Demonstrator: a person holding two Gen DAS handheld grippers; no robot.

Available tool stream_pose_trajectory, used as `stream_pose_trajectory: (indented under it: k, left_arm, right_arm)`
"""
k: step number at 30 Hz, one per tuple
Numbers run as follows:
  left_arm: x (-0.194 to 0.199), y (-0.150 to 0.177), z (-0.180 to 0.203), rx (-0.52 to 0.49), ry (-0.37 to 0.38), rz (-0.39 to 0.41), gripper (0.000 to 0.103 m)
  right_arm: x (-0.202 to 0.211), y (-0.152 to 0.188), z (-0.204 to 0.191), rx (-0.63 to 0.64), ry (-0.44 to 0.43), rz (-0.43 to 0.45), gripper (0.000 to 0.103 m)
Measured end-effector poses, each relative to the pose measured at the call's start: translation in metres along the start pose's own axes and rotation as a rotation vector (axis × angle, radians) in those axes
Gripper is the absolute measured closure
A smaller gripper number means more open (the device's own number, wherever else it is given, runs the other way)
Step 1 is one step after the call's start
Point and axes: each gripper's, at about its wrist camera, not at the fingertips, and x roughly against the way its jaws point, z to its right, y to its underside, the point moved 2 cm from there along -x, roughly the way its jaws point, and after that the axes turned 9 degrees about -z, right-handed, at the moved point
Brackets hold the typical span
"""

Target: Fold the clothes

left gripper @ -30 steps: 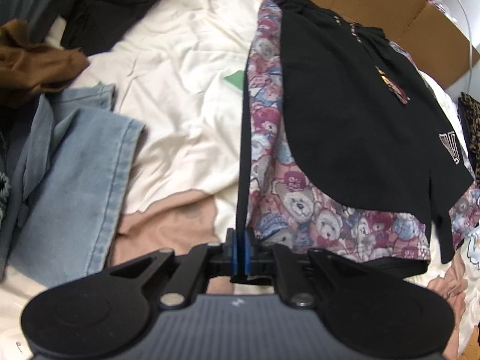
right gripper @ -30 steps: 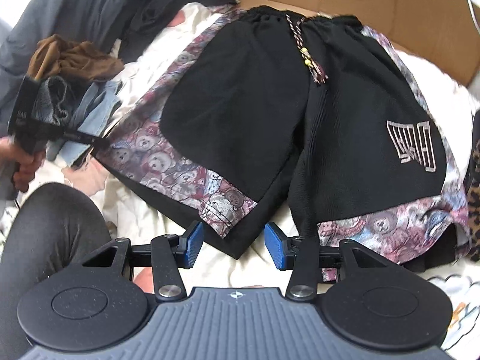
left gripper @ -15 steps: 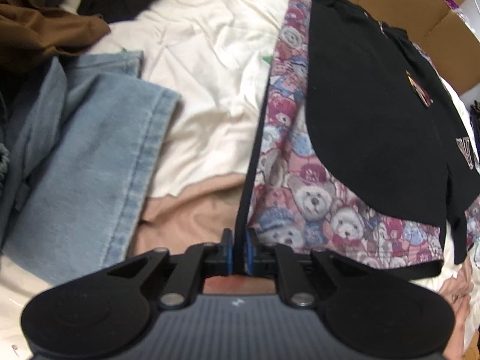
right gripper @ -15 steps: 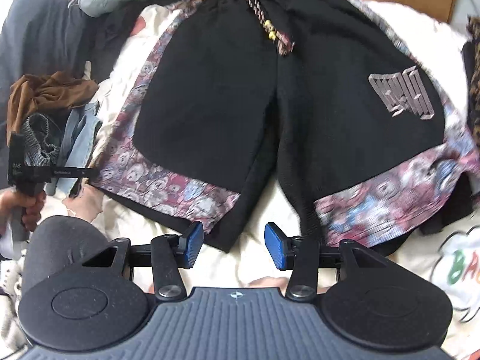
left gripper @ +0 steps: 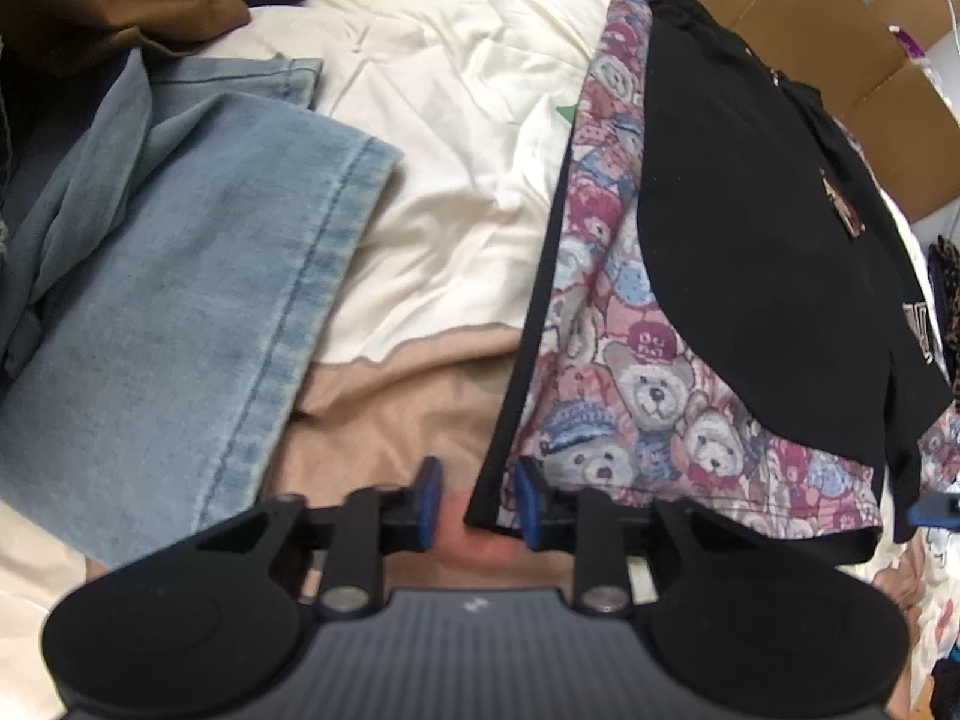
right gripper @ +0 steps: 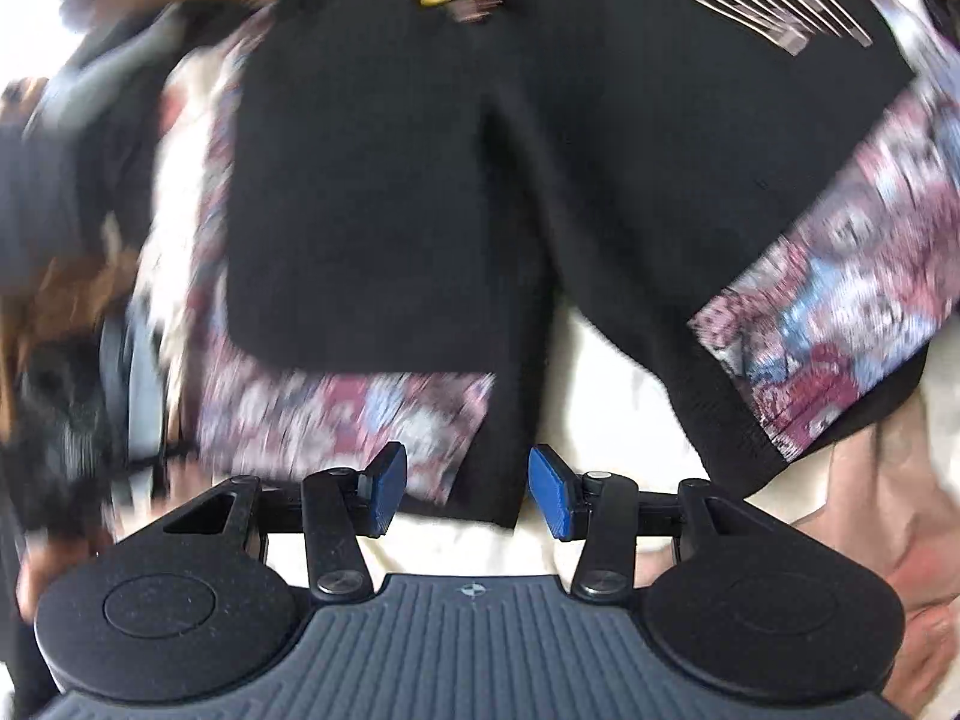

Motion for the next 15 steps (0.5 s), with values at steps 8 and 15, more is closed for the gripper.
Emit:
stream_pose_trajectory:
  k: [8, 15]
  left_arm:
    - [0.0, -0.001, -0.006, -0.022, 0.044, -0.001, 0.081]
    - [-0.007, 0.006, 0.004, 0.018, 0.069, 0.01, 0.083]
  right_arm:
    - [-0.024, 0.024, 0.012, -0.206, 0.003, 0.087, 0.051]
    - [-0.038, 0.052, 0.034, -0.441, -0.088, 0.184, 0.051]
